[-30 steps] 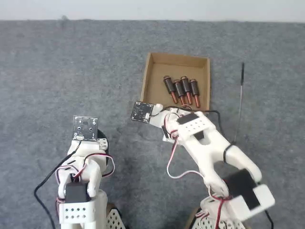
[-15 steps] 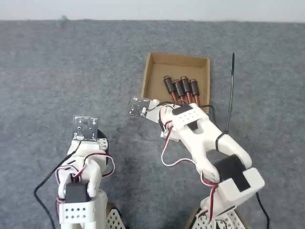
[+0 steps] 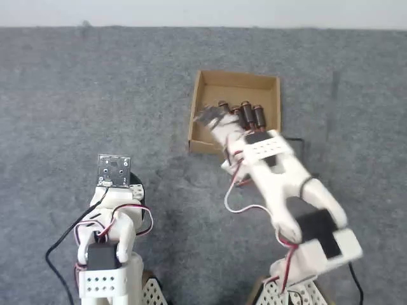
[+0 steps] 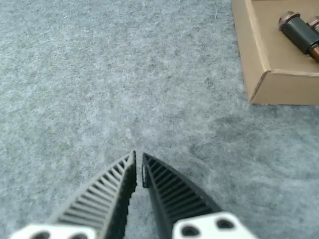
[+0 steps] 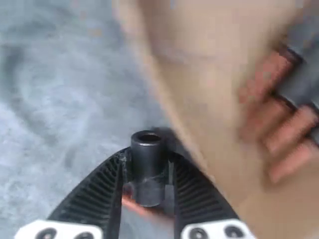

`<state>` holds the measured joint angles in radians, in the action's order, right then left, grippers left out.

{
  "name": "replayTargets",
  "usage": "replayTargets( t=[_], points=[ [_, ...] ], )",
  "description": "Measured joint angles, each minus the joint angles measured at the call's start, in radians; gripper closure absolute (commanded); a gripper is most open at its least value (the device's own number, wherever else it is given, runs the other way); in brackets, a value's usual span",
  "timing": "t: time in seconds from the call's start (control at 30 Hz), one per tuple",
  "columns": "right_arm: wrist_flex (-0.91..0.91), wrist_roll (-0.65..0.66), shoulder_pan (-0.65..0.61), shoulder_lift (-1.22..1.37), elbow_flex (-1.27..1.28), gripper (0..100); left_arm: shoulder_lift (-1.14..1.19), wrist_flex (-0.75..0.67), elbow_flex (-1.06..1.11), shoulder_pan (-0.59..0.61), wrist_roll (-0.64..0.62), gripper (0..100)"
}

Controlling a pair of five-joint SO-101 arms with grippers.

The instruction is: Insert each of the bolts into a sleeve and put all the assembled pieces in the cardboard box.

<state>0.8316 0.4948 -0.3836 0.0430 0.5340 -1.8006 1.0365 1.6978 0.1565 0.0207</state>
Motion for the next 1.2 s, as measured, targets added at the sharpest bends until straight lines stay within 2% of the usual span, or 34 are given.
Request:
replayTargets(
  t=[0.2,0.37,0.63,1.2],
  points=[
    [0.078,-0.255,0.19,-0.186,0.038,99.1,0.0,0.0,0.0,0.0,0.0,98],
    [0.089,-0.359,0.364,-0.295,0.135,99.1,0.0,0.0,0.0,0.0,0.0,98],
    [0.089,-0.42,0.546,-0.411,0.308,99.1,0.0,0.0,0.0,0.0,0.0,98],
    [0.089,-0.422,0.887,-0.476,0.512,99.1,0.0,-0.021,0.0,-0.012,-0.002,98]
  ],
)
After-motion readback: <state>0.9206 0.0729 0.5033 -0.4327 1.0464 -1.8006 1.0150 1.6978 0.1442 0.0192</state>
